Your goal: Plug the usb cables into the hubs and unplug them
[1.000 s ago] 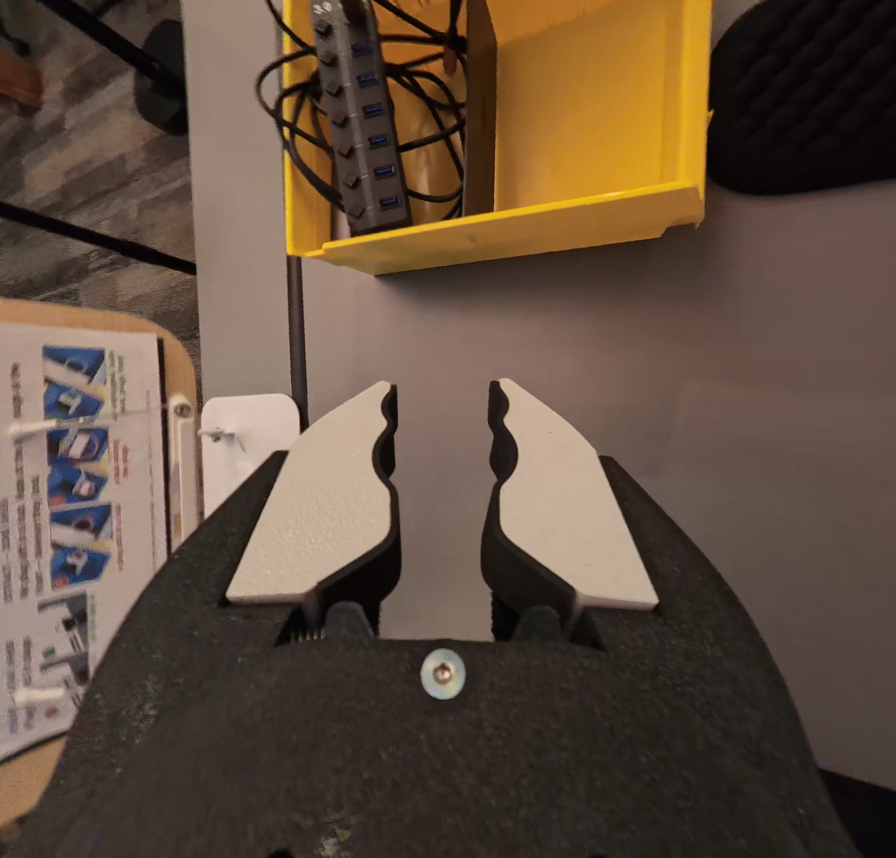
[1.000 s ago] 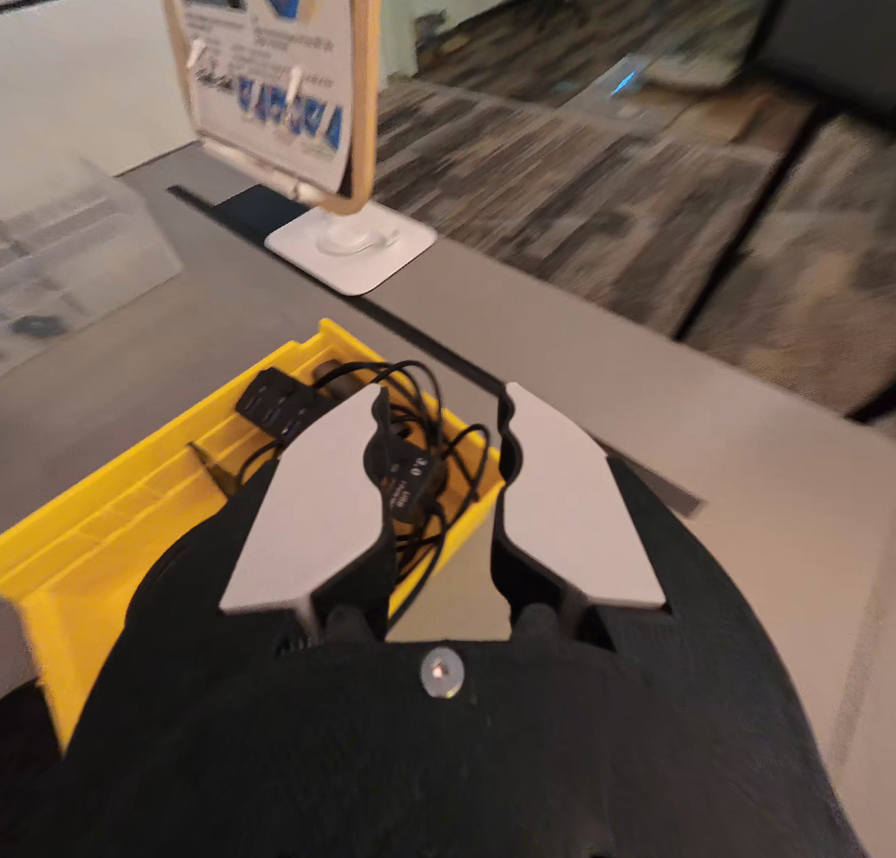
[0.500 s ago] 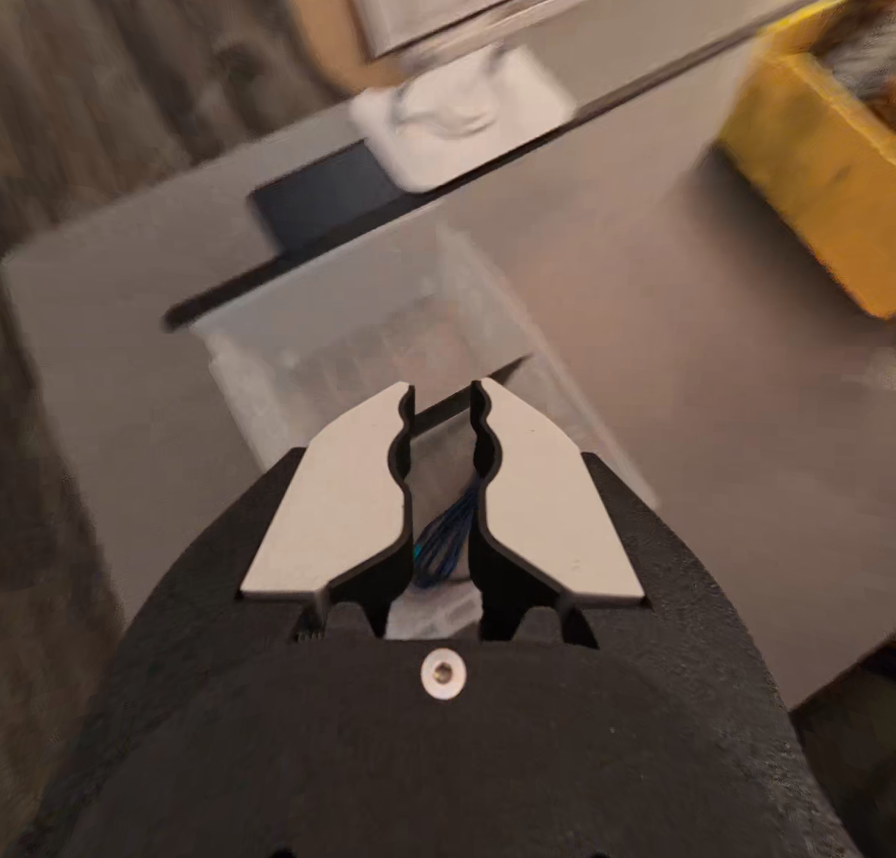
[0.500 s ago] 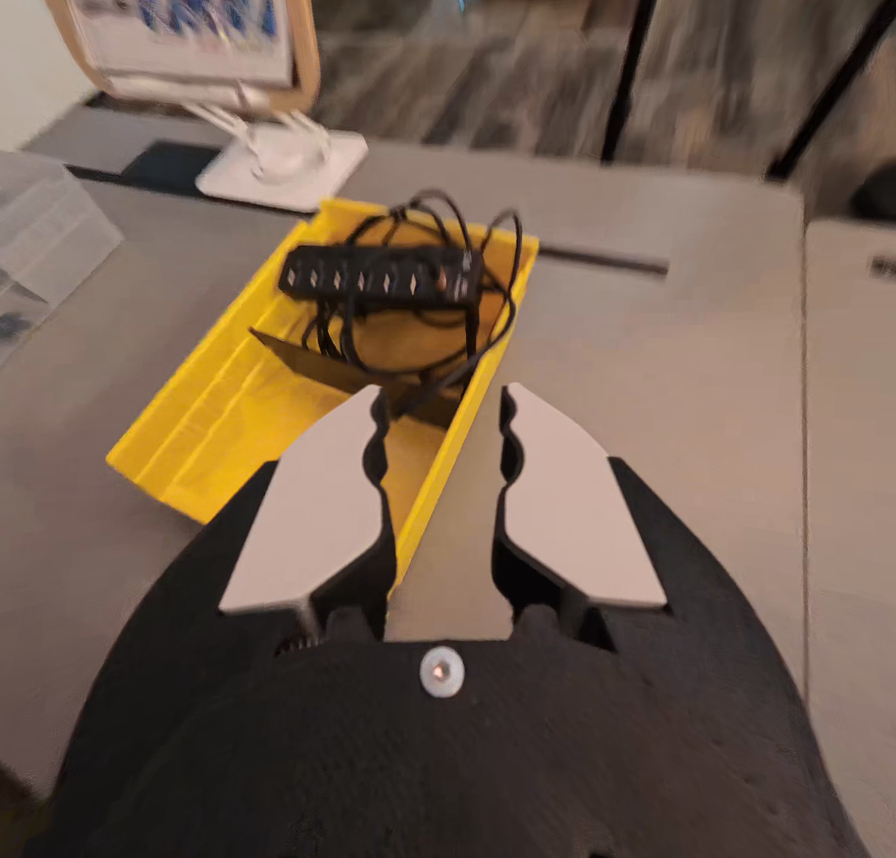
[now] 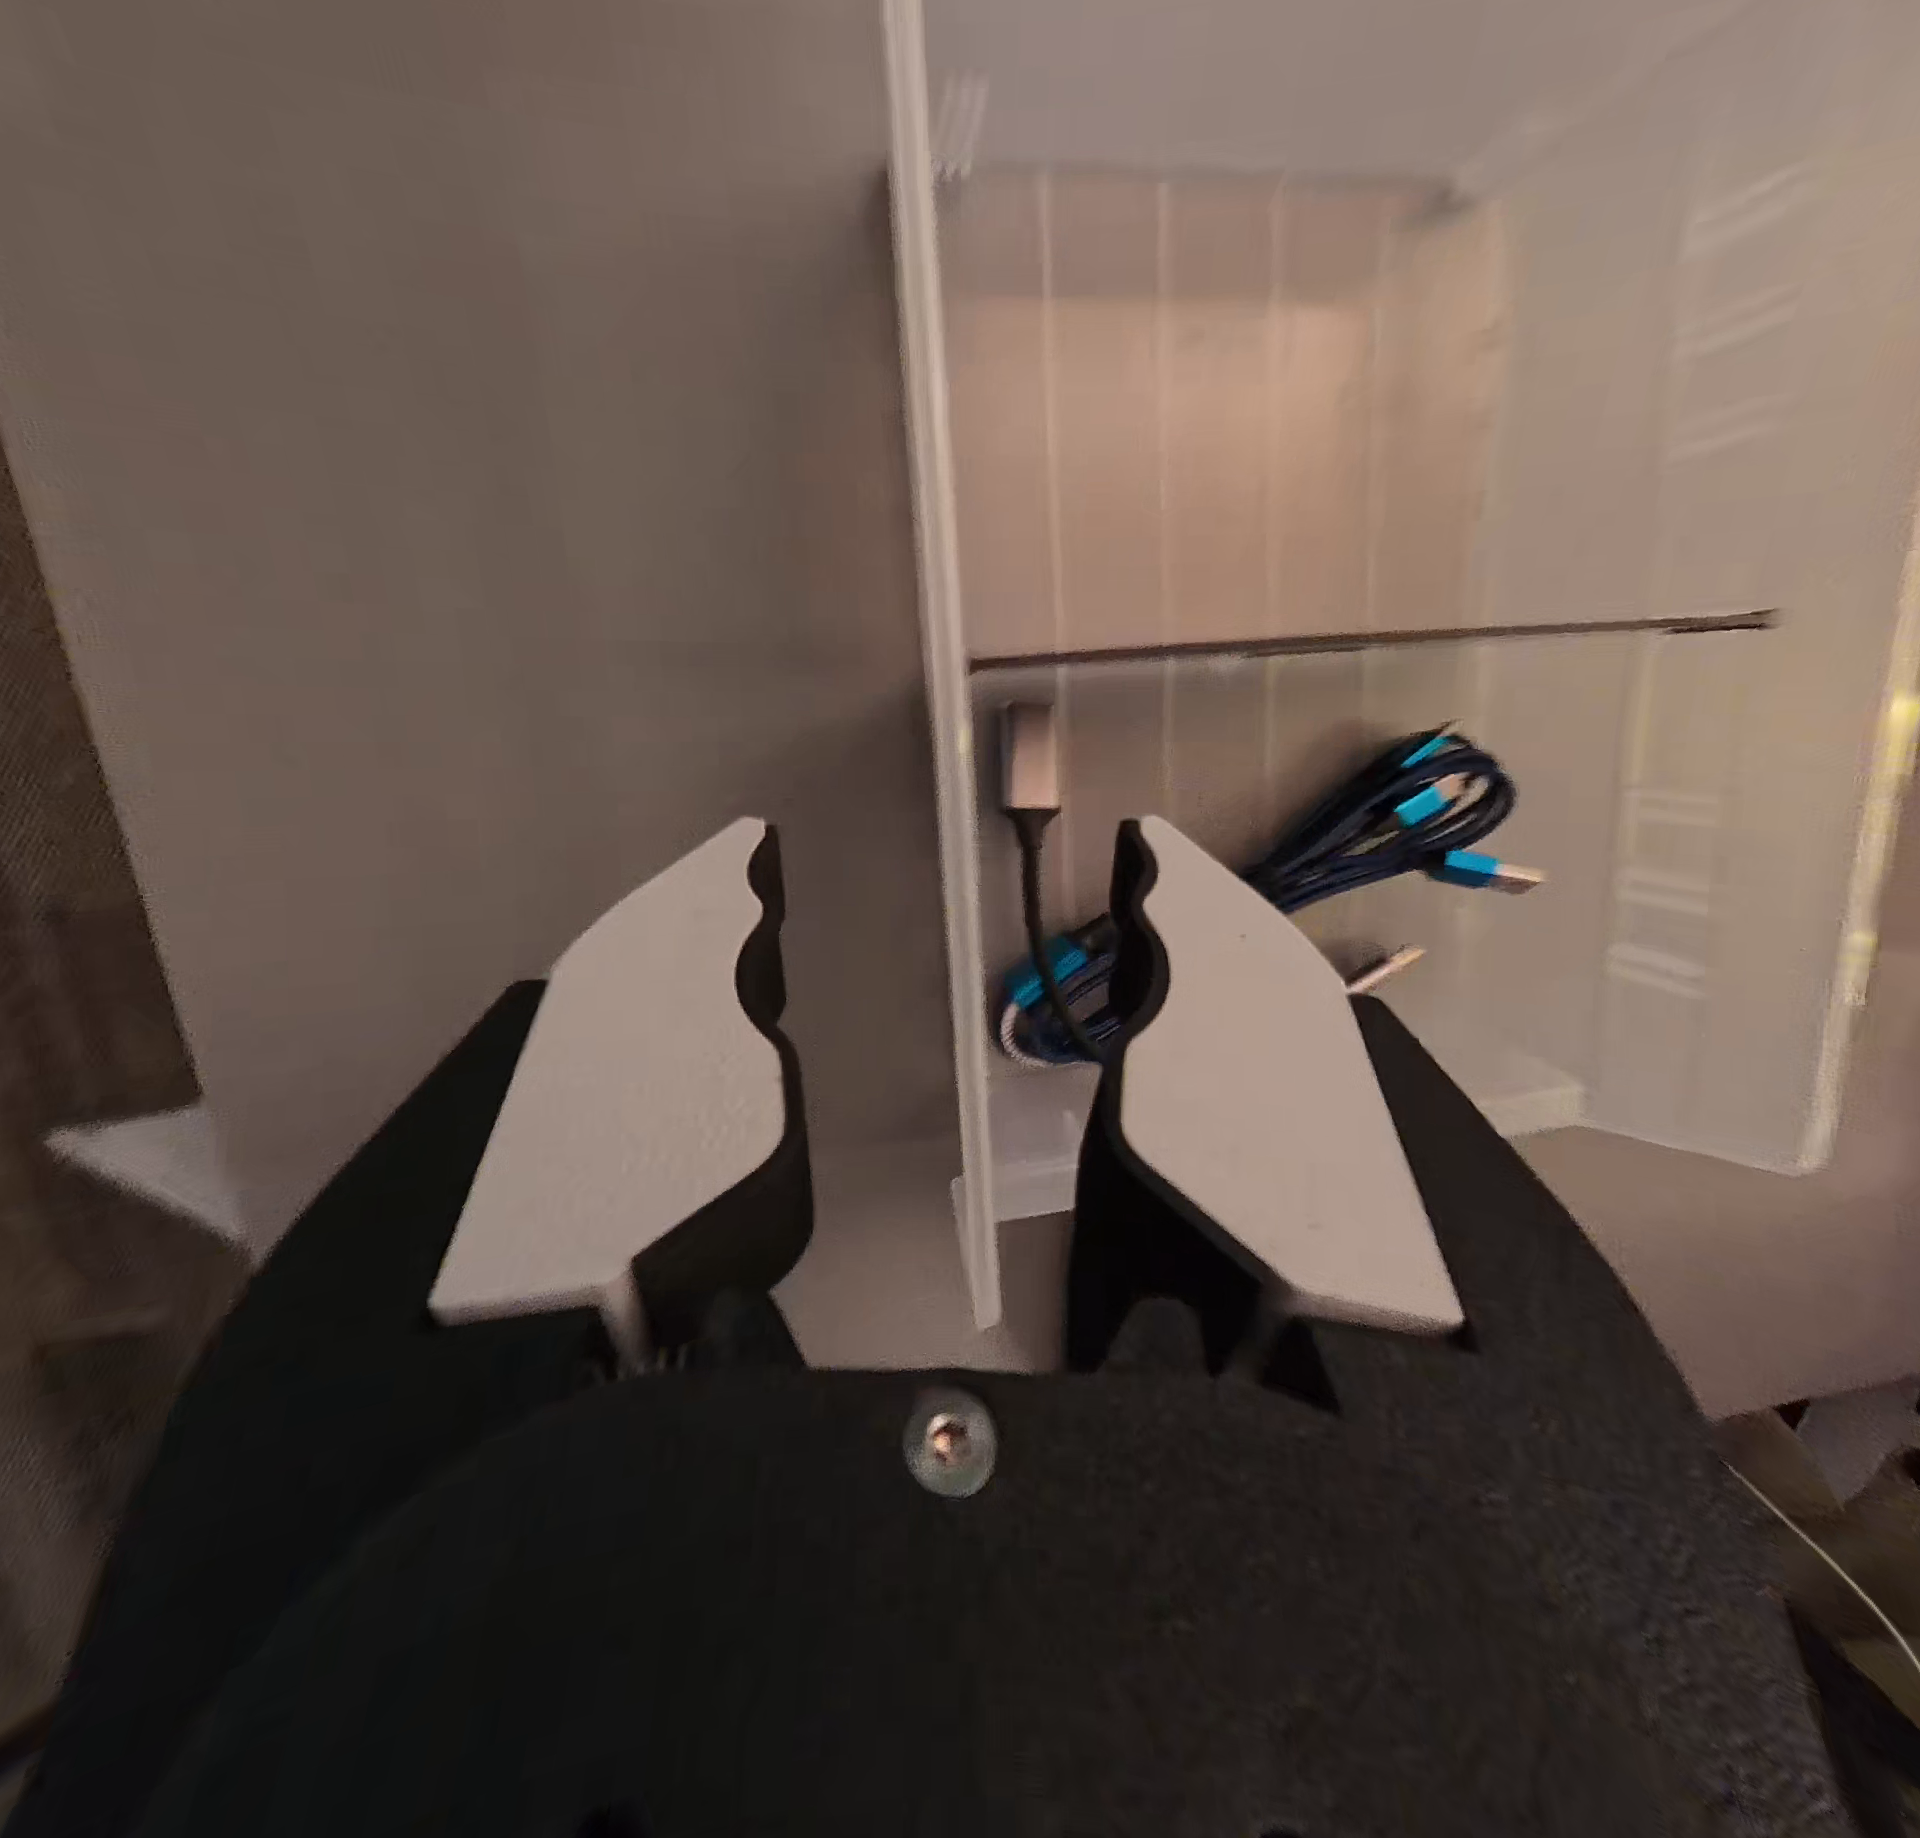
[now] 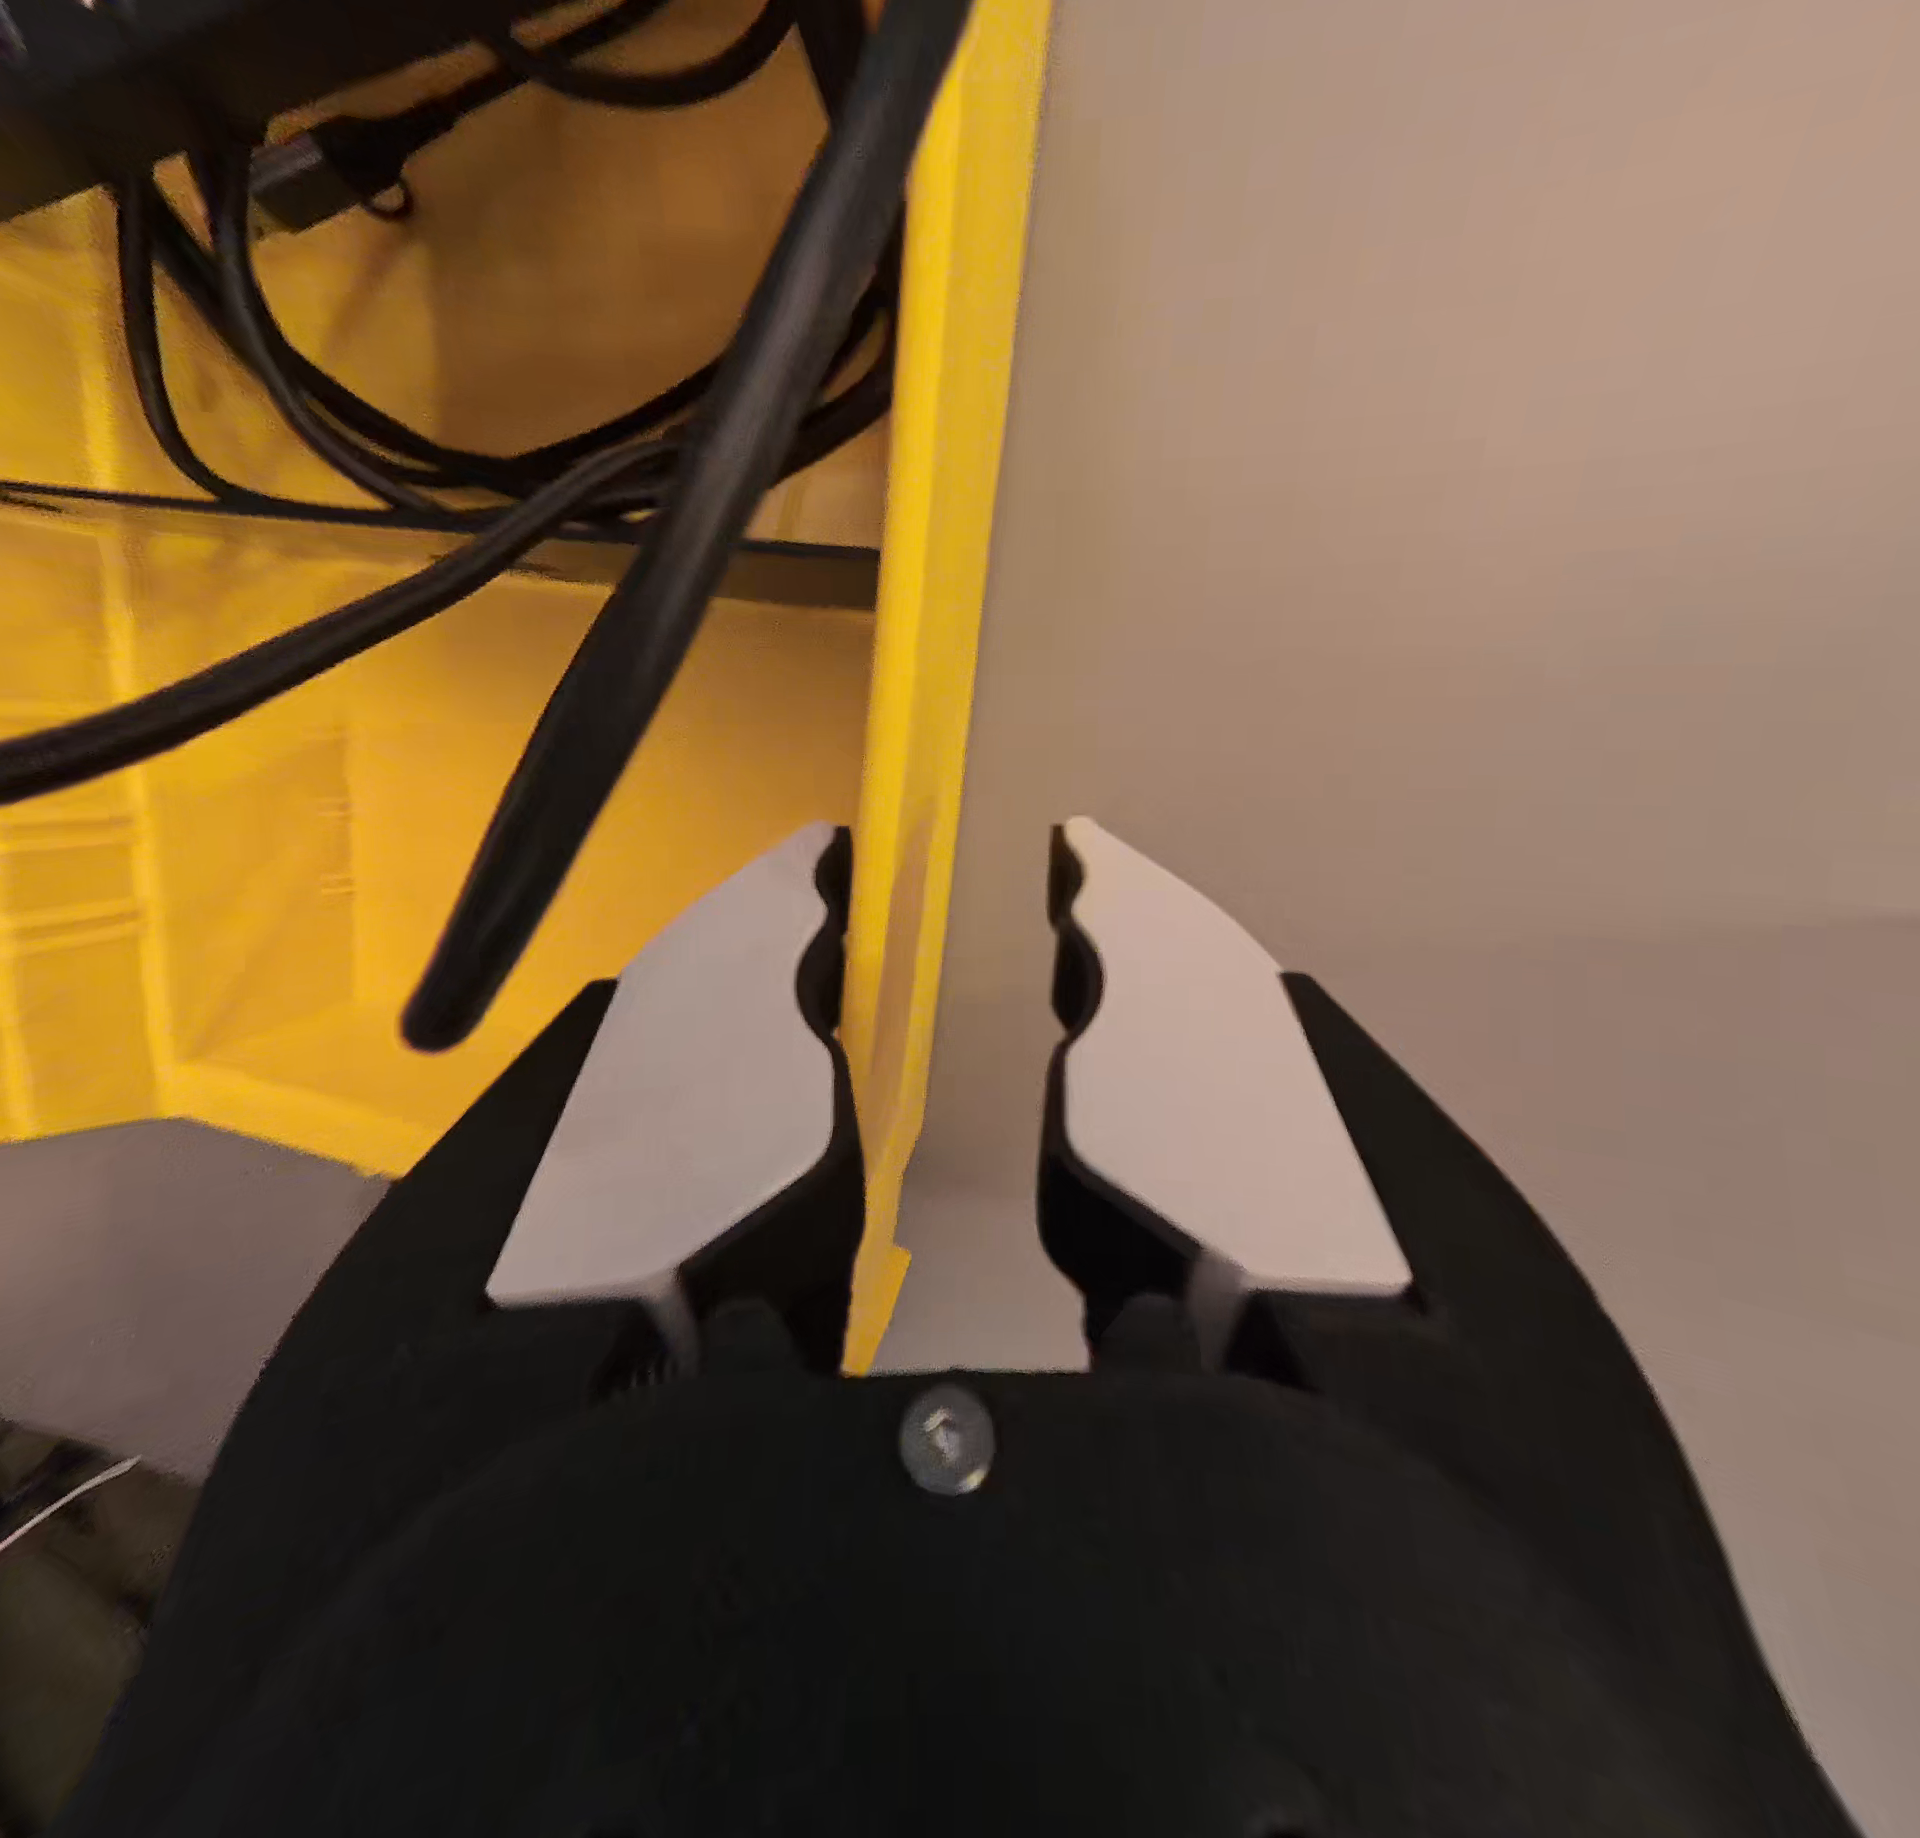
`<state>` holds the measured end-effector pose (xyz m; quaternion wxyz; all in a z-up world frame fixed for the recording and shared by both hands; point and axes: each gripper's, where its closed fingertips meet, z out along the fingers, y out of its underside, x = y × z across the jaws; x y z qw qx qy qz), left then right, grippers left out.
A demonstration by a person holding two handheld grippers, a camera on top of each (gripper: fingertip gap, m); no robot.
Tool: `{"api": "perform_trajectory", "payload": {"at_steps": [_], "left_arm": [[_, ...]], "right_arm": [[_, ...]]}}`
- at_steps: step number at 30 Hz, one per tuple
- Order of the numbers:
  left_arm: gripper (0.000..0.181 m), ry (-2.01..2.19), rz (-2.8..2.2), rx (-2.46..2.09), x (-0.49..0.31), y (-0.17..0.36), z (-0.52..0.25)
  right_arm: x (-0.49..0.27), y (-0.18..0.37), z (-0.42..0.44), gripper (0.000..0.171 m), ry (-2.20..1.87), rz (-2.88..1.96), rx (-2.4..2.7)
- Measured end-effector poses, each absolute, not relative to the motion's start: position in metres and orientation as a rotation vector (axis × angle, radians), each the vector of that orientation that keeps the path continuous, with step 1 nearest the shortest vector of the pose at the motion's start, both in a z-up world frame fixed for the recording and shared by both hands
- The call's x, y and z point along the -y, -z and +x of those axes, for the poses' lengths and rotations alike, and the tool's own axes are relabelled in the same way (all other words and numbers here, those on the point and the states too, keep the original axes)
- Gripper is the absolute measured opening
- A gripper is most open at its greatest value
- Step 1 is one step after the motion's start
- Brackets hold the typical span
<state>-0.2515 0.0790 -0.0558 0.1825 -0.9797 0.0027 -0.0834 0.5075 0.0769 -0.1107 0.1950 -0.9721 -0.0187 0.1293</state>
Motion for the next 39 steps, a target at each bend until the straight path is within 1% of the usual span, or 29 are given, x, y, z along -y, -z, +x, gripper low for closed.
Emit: {"api": "perform_trajectory", "payload": {"at_steps": [2, 6, 9, 12, 14, 18, 20, 23, 29, 31, 39], "left_arm": [[0.06, 0.149, -2.847, 0.077, -0.072, 0.068, -0.263], [0.053, 0.204, -2.959, 0.014, -0.062, 0.087, -0.25], [0.037, 0.195, -3.016, -0.029, -0.06, 0.099, -0.245], [0.014, 0.212, -3.042, -0.081, -0.063, 0.109, -0.239], [0.005, 0.143, -3.089, -0.132, -0.06, 0.118, -0.242], [0.005, 0.13, -3.099, -0.133, -0.061, 0.118, -0.235], [0.006, 0.126, -3.105, -0.163, -0.06, 0.118, -0.228], [0.008, 0.097, -3.117, -0.222, -0.06, 0.118, -0.212], [0.025, -0.191, -3.12, -0.309, -0.073, 0.119, -0.182], [0.027, -0.222, -3.109, -0.379, -0.074, 0.119, -0.167], [0.025, -0.138, -3.125, -0.425, -0.066, 0.119, -0.135]], "right_arm": [[-0.074, 0.113, 0.496, 0.015, -0.477, -2.76, 0.074], [-0.073, 0.123, 0.497, 0.01, -0.35, -2.868, 0.118], [-0.073, 0.127, 0.497, 0.007, -0.249, -2.933, 0.132], [-0.072, 0.126, 0.482, 0.008, -0.289, -2.956, 0.185], [-0.075, 0.126, 0.47, 0.009, -0.276, -2.971, 0.232], [-0.084, 0.126, 0.443, 0.012, -0.191, -3.003, 0.363], [-0.085, 0.125, 0.421, 0.014, -0.229, -3.012, 0.41], [-0.09, 0.124, 0.394, 0.012, -0.22, -3.03, 0.449], [-0.097, 0.124, 0.353, 0.012, -0.217, -3.008, 0.612], [-0.095, 0.124, 0.345, 0.012, -0.213, -3.009, 0.643], [-0.088, 0.123, 0.322, 0.016, -0.262, -3.01, 0.669]]}}
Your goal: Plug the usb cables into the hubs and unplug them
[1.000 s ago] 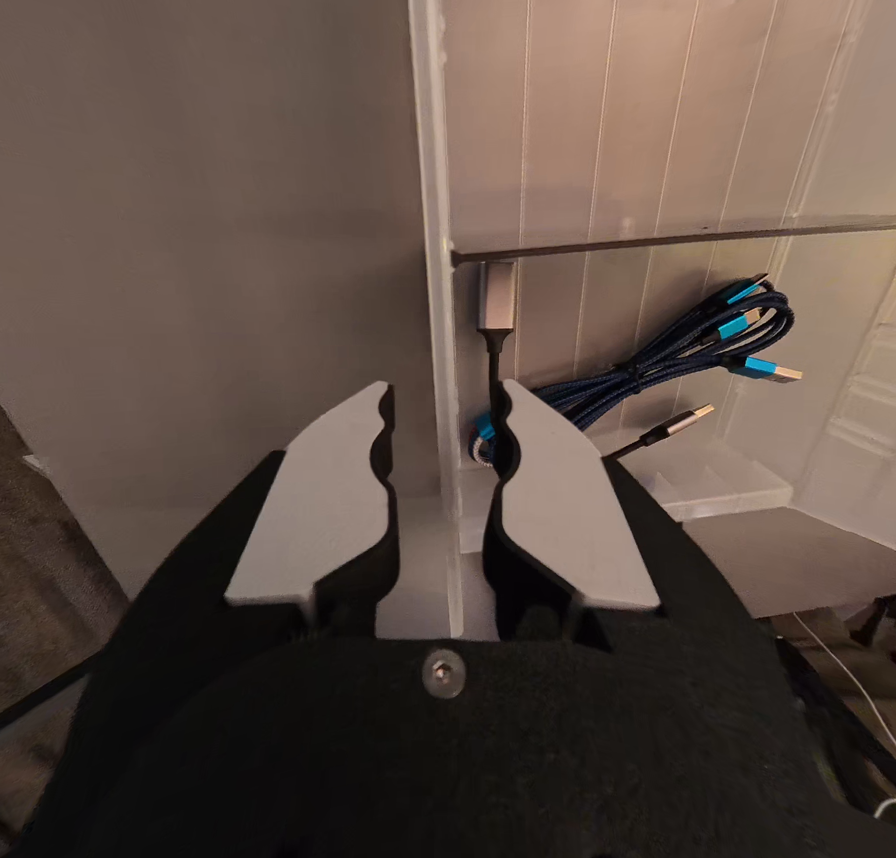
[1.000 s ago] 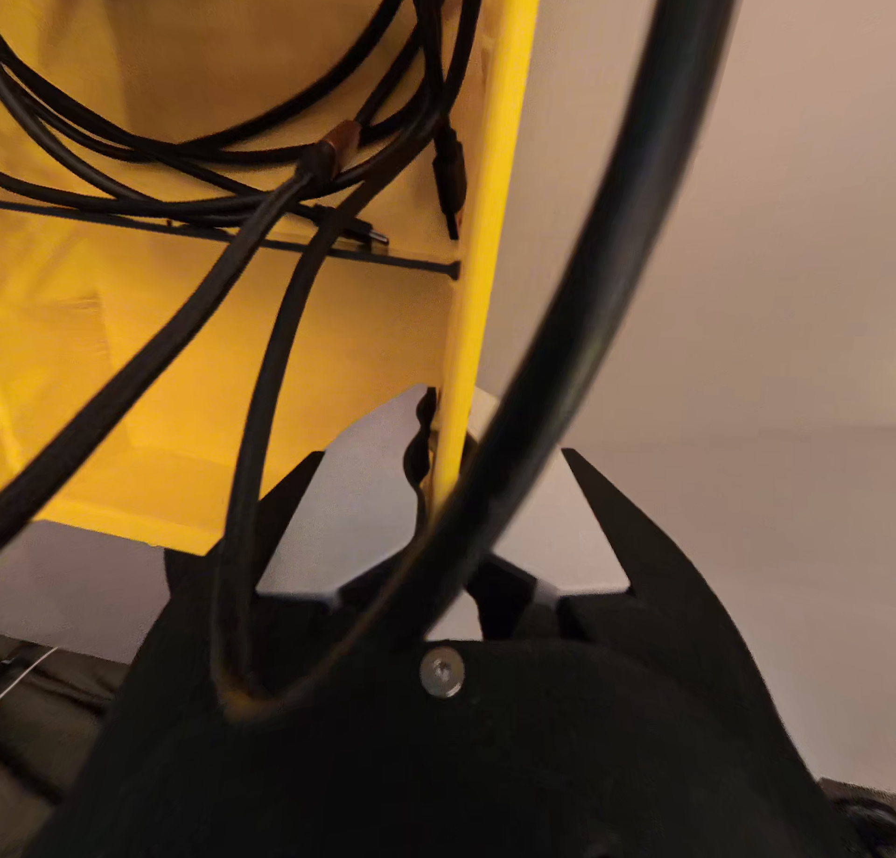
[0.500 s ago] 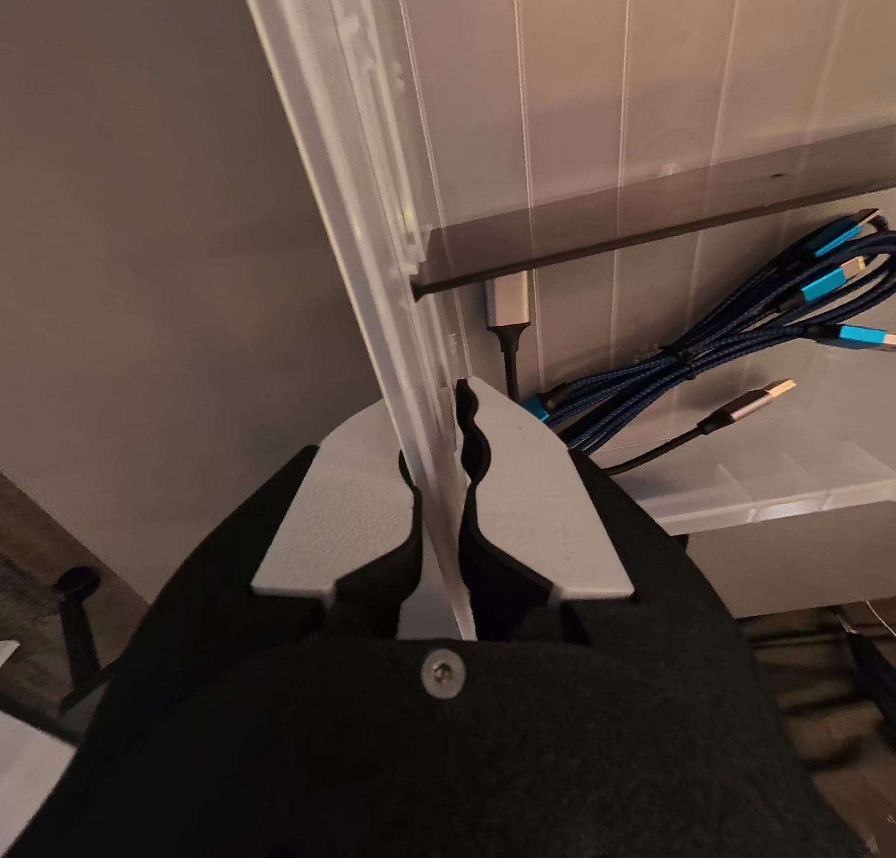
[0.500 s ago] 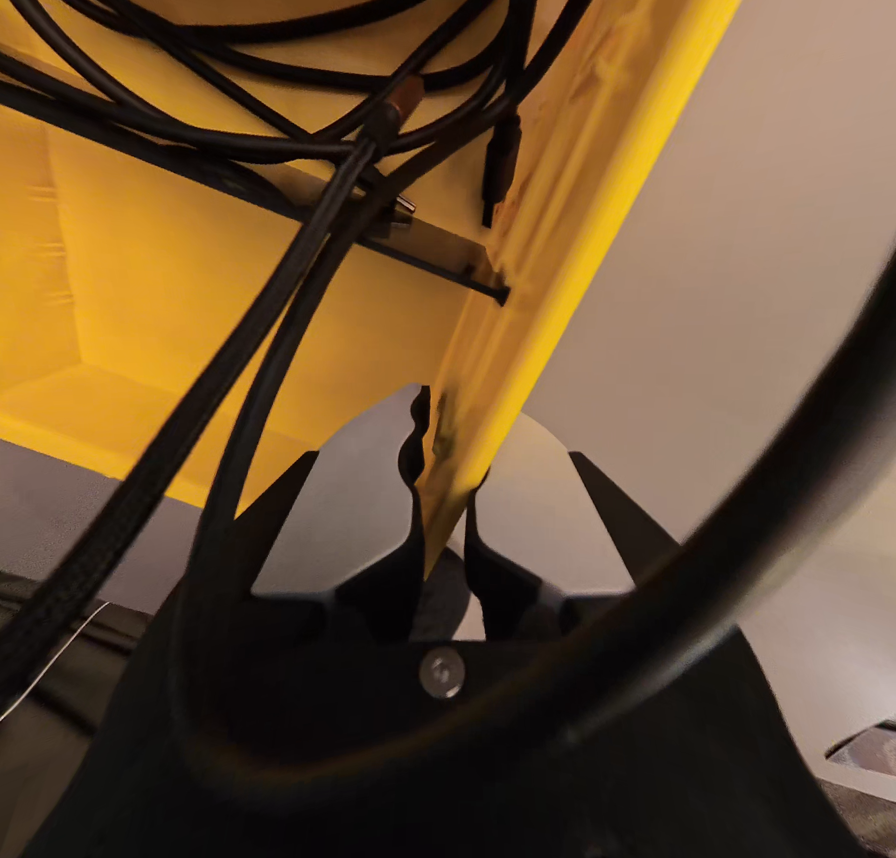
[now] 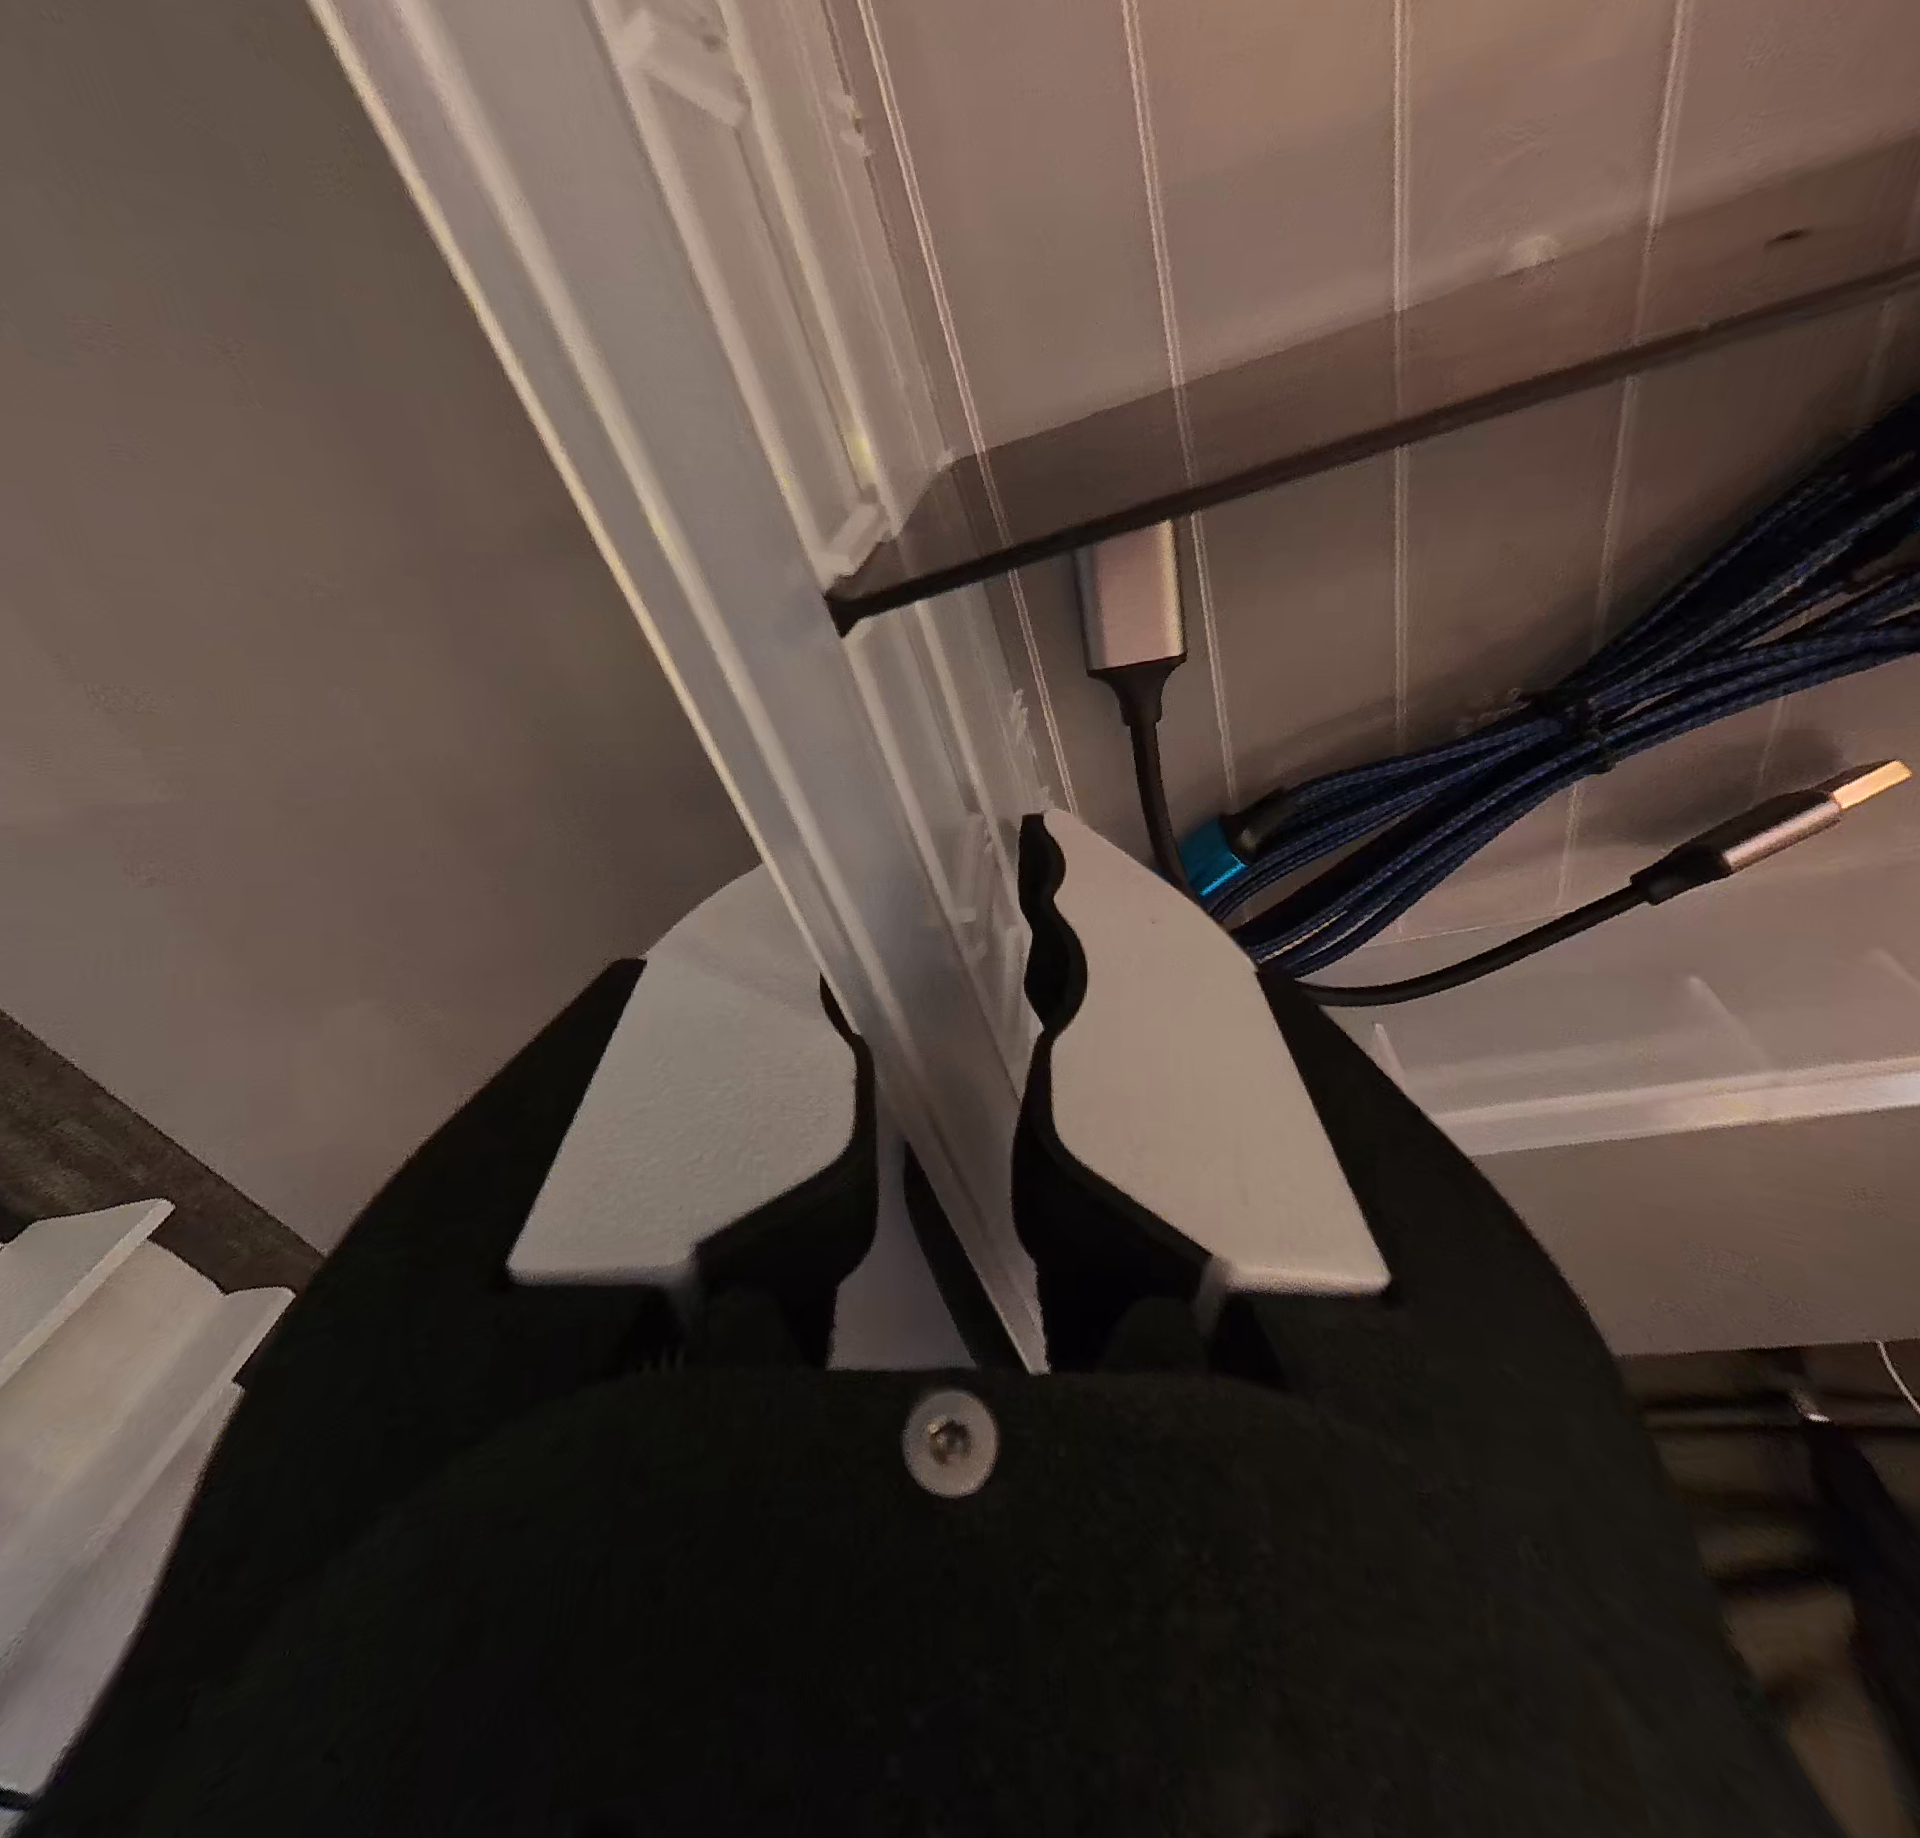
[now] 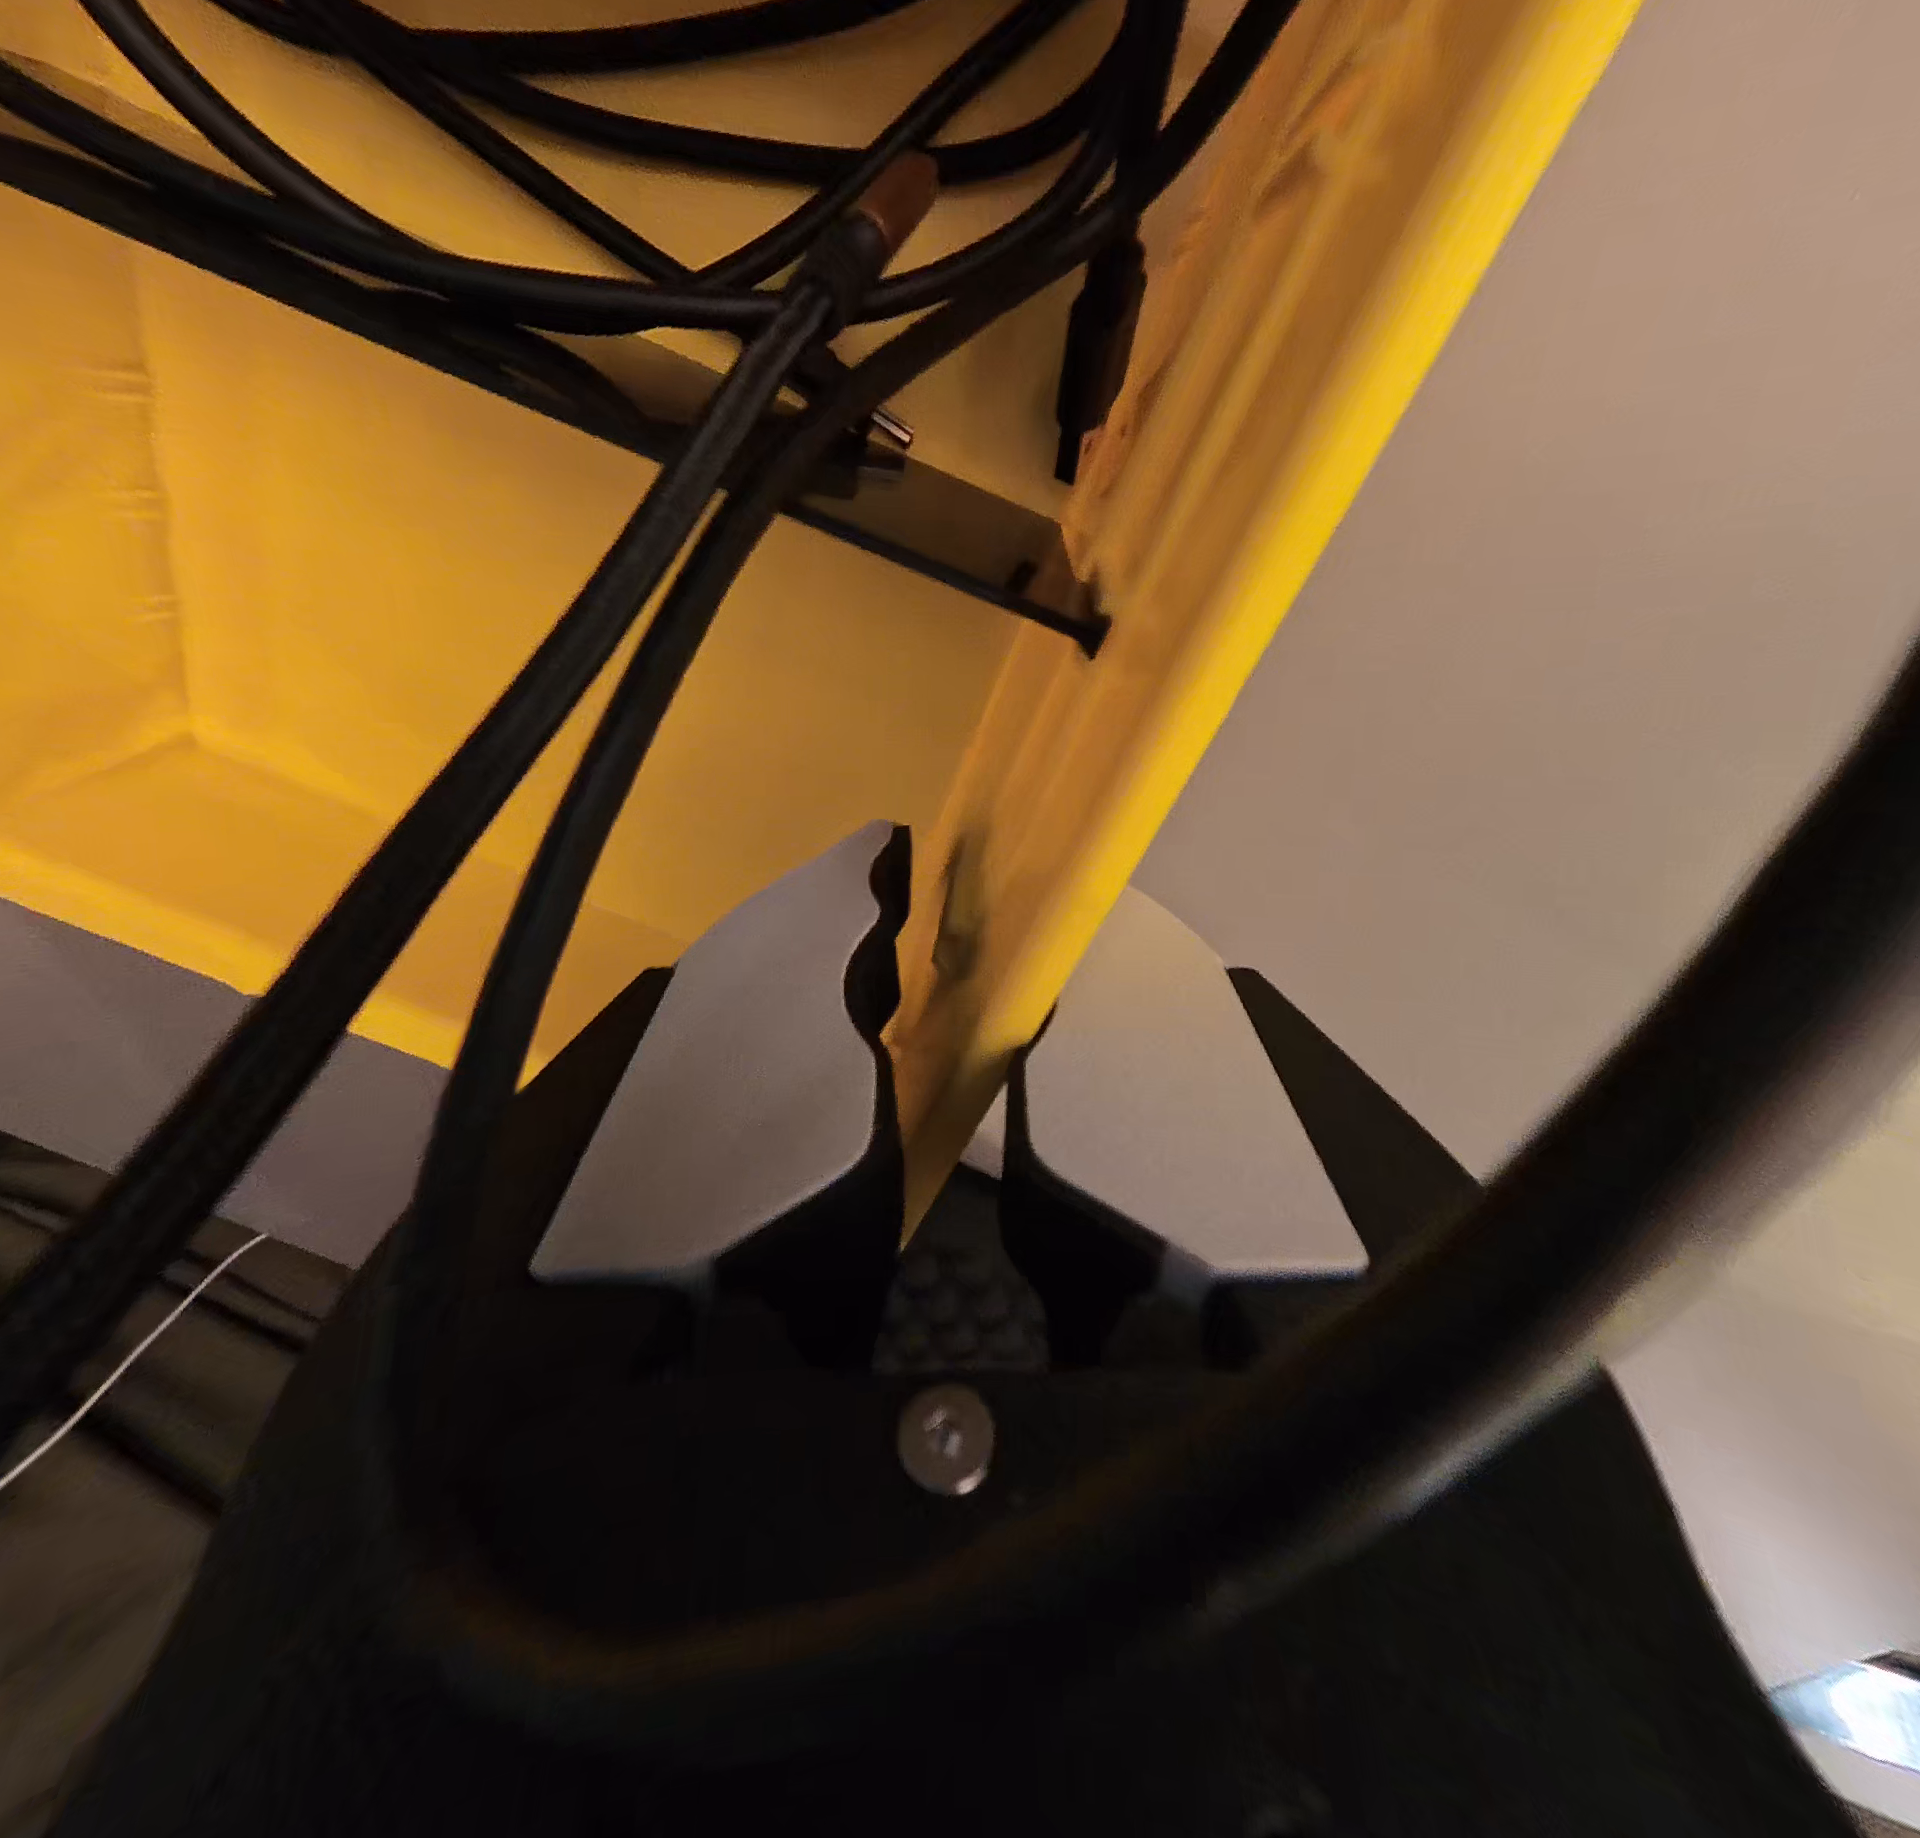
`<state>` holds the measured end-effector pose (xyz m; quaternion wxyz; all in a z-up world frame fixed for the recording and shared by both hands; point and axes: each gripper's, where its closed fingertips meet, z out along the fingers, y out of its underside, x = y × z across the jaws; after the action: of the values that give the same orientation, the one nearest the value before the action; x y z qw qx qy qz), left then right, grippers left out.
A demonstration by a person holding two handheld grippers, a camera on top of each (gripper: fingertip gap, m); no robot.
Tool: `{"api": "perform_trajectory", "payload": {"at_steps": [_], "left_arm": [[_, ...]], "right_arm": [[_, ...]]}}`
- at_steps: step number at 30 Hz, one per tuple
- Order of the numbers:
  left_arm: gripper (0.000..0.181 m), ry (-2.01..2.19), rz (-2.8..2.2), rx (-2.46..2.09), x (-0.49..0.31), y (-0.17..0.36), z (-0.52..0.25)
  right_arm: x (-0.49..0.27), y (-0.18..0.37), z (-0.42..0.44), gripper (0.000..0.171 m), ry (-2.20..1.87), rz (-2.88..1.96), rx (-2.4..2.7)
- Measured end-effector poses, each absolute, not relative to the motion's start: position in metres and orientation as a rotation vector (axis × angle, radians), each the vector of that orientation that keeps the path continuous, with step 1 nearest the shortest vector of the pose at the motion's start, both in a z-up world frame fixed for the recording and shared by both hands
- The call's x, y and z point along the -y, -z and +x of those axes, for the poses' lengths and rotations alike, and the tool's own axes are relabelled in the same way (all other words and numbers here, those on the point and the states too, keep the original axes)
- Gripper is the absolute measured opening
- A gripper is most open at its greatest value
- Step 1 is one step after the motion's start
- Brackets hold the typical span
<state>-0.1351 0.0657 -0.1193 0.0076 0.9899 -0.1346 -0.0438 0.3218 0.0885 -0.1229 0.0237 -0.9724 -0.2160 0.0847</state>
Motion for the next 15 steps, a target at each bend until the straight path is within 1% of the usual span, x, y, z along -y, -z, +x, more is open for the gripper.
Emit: {"api": "perform_trajectory", "payload": {"at_steps": [3, 5, 6, 7, 8, 11, 13, 15], "left_arm": [[0.027, 0.2, 3.078, 0.475, -0.062, 0.115, -0.134], [0.028, 0.283, 3.118, 0.549, -0.066, 0.102, -0.133], [0.028, 0.315, 3.142, 0.576, -0.068, 0.095, -0.134], [0.028, 0.294, 3.181, 0.61, -0.07, 0.087, -0.13], [0.03, 0.28, 3.224, 0.633, -0.071, 0.077, -0.128], [0.029, 0.242, 3.393, 0.708, -0.075, 0.04, -0.125], [0.029, 0.155, 3.531, 0.784, -0.076, 0.009, -0.118], [0.028, 0.089, 3.702, 0.876, -0.08, -0.025, -0.111]], "right_arm": [[-0.09, 0.118, 0.321, 0.02, -0.326, -2.998, 0.648], [-0.097, 0.104, 0.325, 0.024, -0.366, -2.935, 0.578], [-0.099, 0.095, 0.329, 0.024, -0.364, -2.896, 0.547], [-0.102, 0.084, 0.336, 0.03, -0.334, -2.854, 0.529], [-0.101, 0.073, 0.341, 0.032, -0.328, -2.813, 0.511], [-0.096, 0.031, 0.353, 0.03, -0.236, -2.671, 0.427], [-0.088, -0.003, 0.33, 0.025, -0.318, -2.527, 0.434], [-0.077, -0.033, 0.276, 0.023, -0.48, -2.361, 0.572]]}}
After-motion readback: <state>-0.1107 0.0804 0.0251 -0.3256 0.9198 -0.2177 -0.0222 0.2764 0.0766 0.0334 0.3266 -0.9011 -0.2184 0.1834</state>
